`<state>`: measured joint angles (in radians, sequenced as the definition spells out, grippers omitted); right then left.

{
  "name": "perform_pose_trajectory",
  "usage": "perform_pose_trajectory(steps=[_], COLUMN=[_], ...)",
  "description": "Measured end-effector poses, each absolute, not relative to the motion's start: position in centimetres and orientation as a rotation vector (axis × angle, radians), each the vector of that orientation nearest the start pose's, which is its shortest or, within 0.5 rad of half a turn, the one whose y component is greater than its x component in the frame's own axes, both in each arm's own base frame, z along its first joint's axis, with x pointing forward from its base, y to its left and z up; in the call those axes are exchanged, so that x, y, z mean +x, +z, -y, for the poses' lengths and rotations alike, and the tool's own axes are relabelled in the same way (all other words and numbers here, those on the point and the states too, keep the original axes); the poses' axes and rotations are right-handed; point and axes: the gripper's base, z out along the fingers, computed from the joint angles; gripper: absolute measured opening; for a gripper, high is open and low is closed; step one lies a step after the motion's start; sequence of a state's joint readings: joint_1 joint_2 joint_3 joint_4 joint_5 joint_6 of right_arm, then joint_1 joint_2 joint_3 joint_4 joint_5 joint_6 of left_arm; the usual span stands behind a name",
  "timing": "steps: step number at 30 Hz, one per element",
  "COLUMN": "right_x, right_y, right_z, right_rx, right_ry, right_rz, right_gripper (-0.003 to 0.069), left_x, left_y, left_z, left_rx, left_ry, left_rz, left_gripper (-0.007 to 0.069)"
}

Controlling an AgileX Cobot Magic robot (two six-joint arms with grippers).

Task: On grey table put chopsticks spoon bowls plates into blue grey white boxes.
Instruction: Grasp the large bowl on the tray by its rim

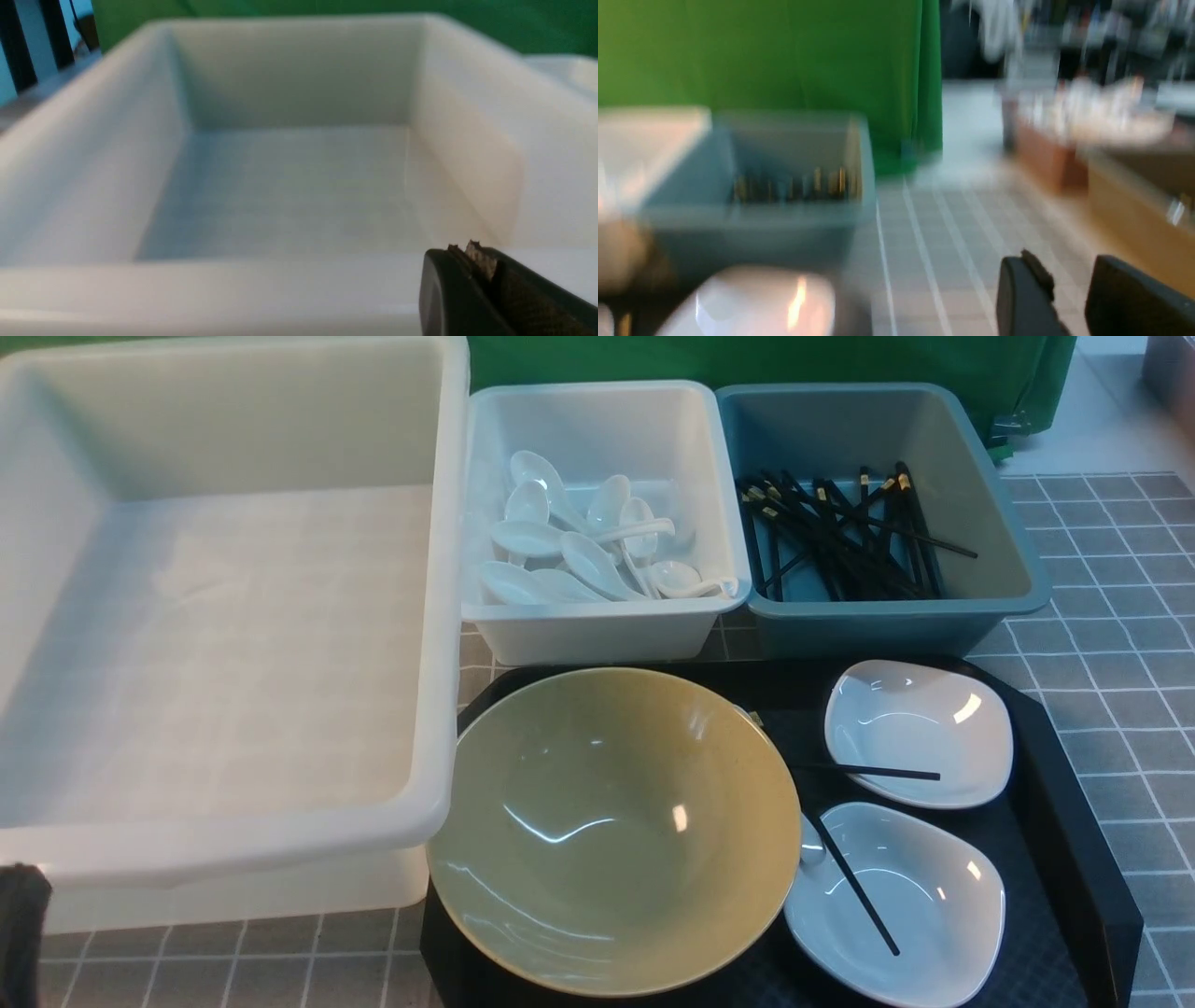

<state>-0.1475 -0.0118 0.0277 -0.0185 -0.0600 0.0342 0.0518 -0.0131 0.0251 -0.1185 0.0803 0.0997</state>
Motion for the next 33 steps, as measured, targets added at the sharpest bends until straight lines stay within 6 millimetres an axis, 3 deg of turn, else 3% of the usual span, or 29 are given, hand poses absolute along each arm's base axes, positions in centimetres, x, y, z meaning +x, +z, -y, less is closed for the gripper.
perform_pose_trajectory(steps=[5,11,12,18,21,26,28,29,30,31,33], right_x=[4.9,3.8,3.5,3.4,3.5,2.7,2.7,2.5,2.9,3.2,4.3], right_y=[23.4,25.3,25.7,25.8,26.6,30.3,32.0,32.4,33.4,33.4,33.7], right_z=[0.7,0.5,0.4,0.4,0.4,0.0,0.1,0.1,0.5,0.6,1.2], right_rx=[0.113,0.223,0.252,0.315,0.337,0.268,0.232,0.229,0.234,0.244,0.275], right_ry=[-0.077,0.206,0.304,0.453,0.449,0.314,0.189,0.178,0.082,0.068,-0.009], right_rz=[-1.160,-0.890,-0.828,-0.800,-0.852,-0.958,-1.060,-1.062,-1.176,-1.211,-1.376], right_gripper=[0.0237,0.0237,0.0237,0.0228,0.0174,0.0049,0.0033,0.0033,0.0033,0.0033,0.0033], left_x=[5.4,4.3,4.0,3.5,3.1,2.8,2.3,2.6,3.2,3.3,5.5], left_y=[21.9,24.5,25.0,25.7,26.1,30.2,34.2,34.3,36.6,36.8,38.4], left_z=[-0.4,-0.7,-0.7,-0.8,-0.8,-0.3,-0.1,-0.1,-0.2,-0.2,-0.4], left_rx=[-0.057,-0.090,-0.129,-0.242,-0.261,-0.221,-0.178,-0.180,-0.158,-0.155,-0.147], left_ry=[0.046,0.046,-0.017,-0.262,-0.324,-0.296,-0.225,-0.216,-0.145,-0.137,-0.075], left_rz=[-1.345,-1.031,-0.957,-0.846,-0.787,-0.922,-1.025,-1.061,-1.159,-1.169,-1.301], left_gripper=[-0.0008,-0.0008,-0.0008,-0.0008,-0.0008,-0.0008,-0.0008,-0.0008,-0.0008,-0.0008,-0.0008])
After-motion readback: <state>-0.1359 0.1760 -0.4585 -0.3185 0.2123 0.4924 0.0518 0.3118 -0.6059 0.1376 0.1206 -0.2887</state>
